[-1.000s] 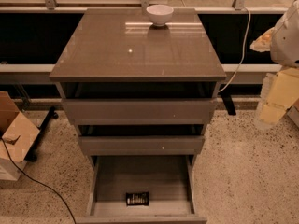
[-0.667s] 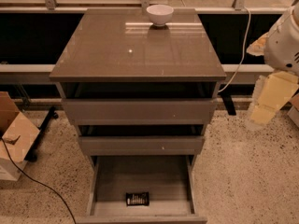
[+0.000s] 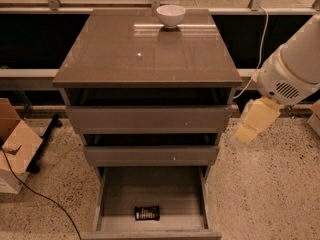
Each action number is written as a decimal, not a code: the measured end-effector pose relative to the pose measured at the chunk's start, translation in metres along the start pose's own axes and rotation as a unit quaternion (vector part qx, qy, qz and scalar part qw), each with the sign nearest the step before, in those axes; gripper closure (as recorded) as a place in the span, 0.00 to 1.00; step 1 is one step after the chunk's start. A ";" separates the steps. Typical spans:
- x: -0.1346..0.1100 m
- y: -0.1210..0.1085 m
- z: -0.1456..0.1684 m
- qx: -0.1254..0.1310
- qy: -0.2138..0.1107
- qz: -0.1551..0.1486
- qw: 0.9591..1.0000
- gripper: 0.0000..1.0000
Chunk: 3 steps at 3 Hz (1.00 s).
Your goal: Pick rxbar chocolate from bottom drawer and place on counter
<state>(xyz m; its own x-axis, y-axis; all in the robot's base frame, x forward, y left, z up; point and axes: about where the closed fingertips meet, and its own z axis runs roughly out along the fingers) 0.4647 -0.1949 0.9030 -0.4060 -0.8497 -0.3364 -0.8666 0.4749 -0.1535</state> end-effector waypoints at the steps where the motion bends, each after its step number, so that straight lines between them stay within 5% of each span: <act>1: 0.006 0.002 0.044 -0.006 0.007 0.049 0.999 0.00; 2: 0.018 0.005 0.094 -0.024 0.018 0.099 0.995 0.00; 3: 0.020 0.007 0.103 -0.027 0.020 0.111 0.993 0.00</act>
Offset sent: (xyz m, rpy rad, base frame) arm 0.0239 0.0115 -0.1631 0.0805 0.1912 -0.2929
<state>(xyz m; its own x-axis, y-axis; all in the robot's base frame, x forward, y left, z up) 0.4807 -0.1849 0.7991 -0.5995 -0.7340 -0.3192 -0.7680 0.6398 -0.0290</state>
